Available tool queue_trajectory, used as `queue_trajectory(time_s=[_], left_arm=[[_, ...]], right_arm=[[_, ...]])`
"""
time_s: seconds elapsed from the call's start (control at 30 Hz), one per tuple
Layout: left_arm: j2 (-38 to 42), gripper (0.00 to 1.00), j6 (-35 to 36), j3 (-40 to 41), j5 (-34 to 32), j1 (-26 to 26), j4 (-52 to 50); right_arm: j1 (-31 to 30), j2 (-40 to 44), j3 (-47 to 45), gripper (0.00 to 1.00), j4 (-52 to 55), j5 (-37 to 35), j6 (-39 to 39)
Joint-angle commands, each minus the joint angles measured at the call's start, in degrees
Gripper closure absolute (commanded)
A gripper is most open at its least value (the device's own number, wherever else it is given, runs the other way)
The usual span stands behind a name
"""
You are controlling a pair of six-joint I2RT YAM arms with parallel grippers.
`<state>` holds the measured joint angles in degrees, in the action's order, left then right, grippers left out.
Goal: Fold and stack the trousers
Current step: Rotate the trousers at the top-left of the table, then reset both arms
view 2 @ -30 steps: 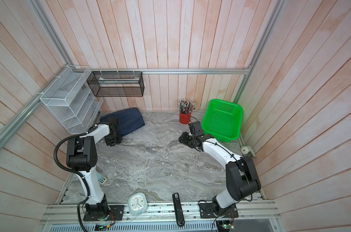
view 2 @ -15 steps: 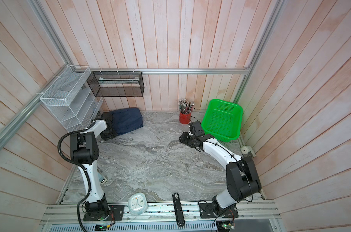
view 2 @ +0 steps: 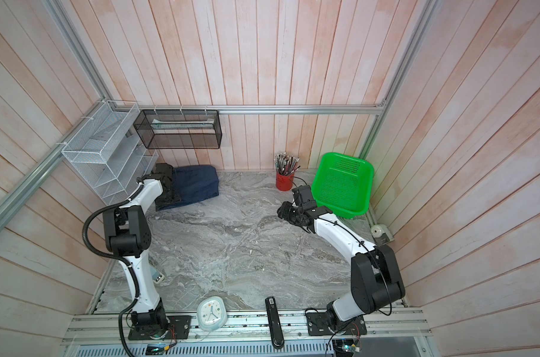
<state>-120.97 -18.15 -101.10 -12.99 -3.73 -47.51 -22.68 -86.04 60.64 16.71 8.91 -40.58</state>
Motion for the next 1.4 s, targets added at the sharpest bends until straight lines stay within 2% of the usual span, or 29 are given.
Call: queue_trajectory(time_s=[0.0,0.13,0.2,0.27,0.33,0.4,0.47,0.6,0.77,0.87,0.97,1.1,1.2,1.3,1.37], left_arm=[[13.15,0.40,1.25,4.86,3.20,3.55,2.91],[30.43,0.38,2.84,17.74,4.87,7.25,12.40],[41.74,0.37,3.52,27.24,8.90,7.43,22.16],[50.93,0.34,4.03,37.27,10.11,7.48,32.66],[57.58,0.29,3.28,46.12,7.37,7.42,40.87],[61.11,0.27,-0.20,52.68,0.73,7.21,44.95],[61.97,0.24,-0.97,57.13,-2.41,6.73,47.60],[61.64,0.20,-1.45,65.98,-5.95,6.65,56.02],[62.23,0.20,-0.80,77.81,-10.43,6.71,72.86],[59.61,0.19,1.30,78.70,-11.69,6.72,75.11],[56.92,0.19,3.59,80.05,-12.40,6.76,79.39],[53.73,0.18,7.14,82.72,-11.81,6.12,87.94],[49.88,0.18,8.34,84.00,-8.93,4.91,93.90],[46.93,0.17,9.75,85.34,-7.64,4.53,98.63],[45.64,0.17,10.15,86.56,-6.72,4.30,101.91]], right_arm=[[0.25,4.01,-0.79,0.46,-4.21,-5.46,4.55],[0.24,9.19,-7.39,0.47,-15.47,-12.79,12.60],[0.20,13.31,-13.50,0.47,-24.93,-18.41,17.34],[0.26,17.18,-20.32,0.47,-35.55,-23.87,21.54],[0.44,20.75,-26.54,0.46,-44.57,-29.14,24.49],[1.90,24.21,-33.85,0.45,-54.60,-29.78,27.94],[3.27,25.58,-38.73,0.44,-62.41,-31.21,31.85],[6.43,26.43,-38.82,0.40,-58.20,-38.43,38.03],[13.96,28.06,-43.40,0.38,-59.66,-42.67,36.04],[18.87,25.40,-46.05,0.39,-60.83,-43.04,33.60],[21.20,19.60,-48.18,0.38,-65.91,-41.32,32.80],[21.76,12.19,-51.50,0.38,-80.96,-37.98,34.04],[23.53,9.46,-49.44,0.37,-80.13,-31.54,32.23],[23.73,3.26,-50.57,0.38,-89.89,-28.02,33.39],[23.67,2.24,-50.44,0.38,-90.85,-25.66,34.44]])
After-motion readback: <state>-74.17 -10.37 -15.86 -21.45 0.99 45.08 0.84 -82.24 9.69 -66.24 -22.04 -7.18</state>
